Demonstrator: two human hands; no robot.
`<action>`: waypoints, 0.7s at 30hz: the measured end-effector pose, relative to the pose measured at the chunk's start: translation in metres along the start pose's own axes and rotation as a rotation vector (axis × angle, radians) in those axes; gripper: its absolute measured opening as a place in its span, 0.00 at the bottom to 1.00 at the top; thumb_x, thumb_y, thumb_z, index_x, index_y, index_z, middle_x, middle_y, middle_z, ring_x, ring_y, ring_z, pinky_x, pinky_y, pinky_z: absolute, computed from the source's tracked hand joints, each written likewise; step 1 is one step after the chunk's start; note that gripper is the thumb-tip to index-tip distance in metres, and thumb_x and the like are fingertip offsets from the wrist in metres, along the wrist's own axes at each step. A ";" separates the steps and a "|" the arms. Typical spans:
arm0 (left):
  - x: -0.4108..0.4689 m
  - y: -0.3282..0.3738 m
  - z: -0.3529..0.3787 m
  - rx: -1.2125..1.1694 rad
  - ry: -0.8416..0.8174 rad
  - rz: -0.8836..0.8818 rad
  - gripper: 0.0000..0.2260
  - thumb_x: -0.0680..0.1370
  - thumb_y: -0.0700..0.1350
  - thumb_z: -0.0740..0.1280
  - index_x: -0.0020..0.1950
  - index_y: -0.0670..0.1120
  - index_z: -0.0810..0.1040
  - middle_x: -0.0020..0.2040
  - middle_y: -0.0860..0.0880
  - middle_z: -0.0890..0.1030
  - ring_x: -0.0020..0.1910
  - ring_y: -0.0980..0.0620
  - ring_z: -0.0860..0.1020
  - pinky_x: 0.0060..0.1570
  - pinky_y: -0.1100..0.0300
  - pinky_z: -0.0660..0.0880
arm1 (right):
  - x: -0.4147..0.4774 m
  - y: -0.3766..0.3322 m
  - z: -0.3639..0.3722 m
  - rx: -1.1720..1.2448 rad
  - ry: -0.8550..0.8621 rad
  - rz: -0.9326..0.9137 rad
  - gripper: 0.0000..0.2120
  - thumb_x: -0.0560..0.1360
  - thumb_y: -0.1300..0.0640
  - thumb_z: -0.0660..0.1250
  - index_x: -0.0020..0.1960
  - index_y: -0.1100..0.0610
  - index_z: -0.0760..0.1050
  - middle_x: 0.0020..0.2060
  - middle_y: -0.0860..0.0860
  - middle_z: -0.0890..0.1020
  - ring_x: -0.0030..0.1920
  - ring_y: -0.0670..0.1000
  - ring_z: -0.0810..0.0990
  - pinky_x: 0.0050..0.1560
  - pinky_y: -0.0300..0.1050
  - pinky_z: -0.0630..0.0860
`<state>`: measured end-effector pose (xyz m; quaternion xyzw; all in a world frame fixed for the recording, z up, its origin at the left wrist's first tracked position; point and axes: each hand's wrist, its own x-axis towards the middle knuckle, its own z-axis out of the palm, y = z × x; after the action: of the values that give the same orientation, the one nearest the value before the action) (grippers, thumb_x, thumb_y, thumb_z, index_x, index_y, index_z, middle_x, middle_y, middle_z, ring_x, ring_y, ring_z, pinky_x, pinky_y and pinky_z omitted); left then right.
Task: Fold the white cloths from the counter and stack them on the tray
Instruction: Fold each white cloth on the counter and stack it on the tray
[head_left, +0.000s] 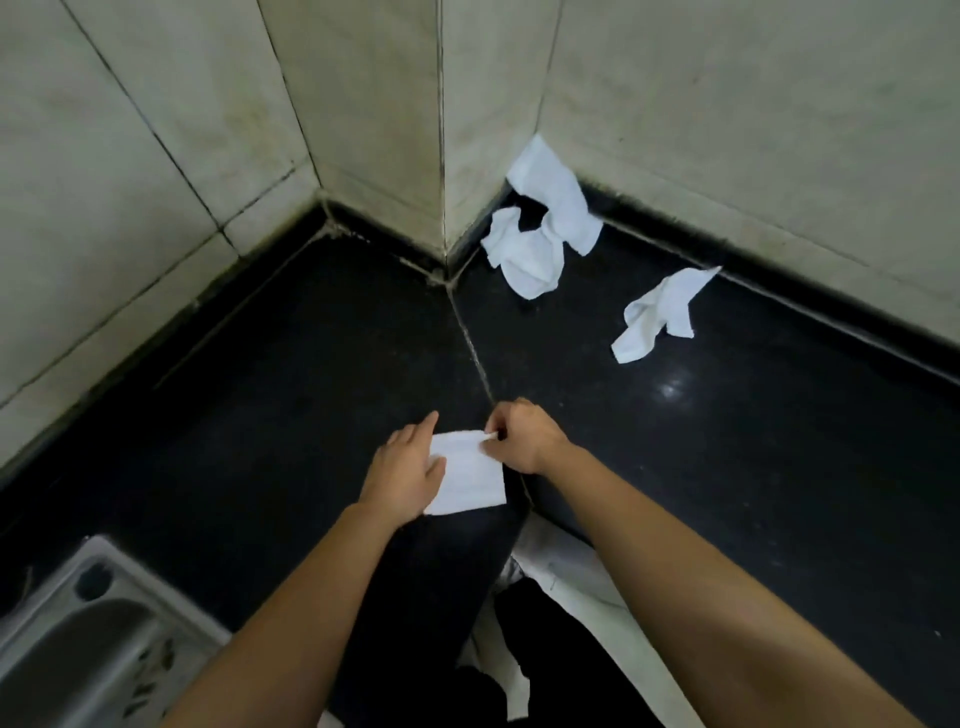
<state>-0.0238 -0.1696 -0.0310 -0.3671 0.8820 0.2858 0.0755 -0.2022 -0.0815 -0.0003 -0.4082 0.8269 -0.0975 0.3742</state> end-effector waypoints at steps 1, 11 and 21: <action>-0.003 0.000 -0.005 -0.003 0.006 0.012 0.29 0.81 0.48 0.63 0.80 0.47 0.57 0.72 0.45 0.70 0.71 0.45 0.68 0.68 0.50 0.68 | -0.010 -0.001 -0.002 0.066 0.028 -0.021 0.05 0.74 0.54 0.71 0.46 0.47 0.75 0.49 0.48 0.78 0.52 0.51 0.79 0.52 0.47 0.78; -0.042 0.058 -0.057 -0.420 0.009 0.167 0.03 0.74 0.44 0.74 0.45 0.49 0.83 0.46 0.52 0.81 0.46 0.54 0.79 0.46 0.59 0.75 | -0.126 0.034 -0.039 0.378 0.286 -0.071 0.04 0.73 0.53 0.72 0.46 0.46 0.82 0.45 0.45 0.82 0.45 0.44 0.81 0.49 0.41 0.78; -0.083 0.209 -0.047 -1.068 -0.384 0.075 0.08 0.79 0.44 0.68 0.55 0.41 0.79 0.50 0.41 0.85 0.50 0.43 0.84 0.49 0.48 0.79 | -0.241 0.110 -0.047 1.153 0.547 0.156 0.23 0.69 0.37 0.68 0.48 0.57 0.77 0.42 0.49 0.82 0.44 0.50 0.78 0.48 0.51 0.72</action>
<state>-0.1050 -0.0276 0.1304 -0.2643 0.5980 0.7561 0.0282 -0.2085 0.1634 0.1114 -0.0404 0.7346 -0.5996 0.3150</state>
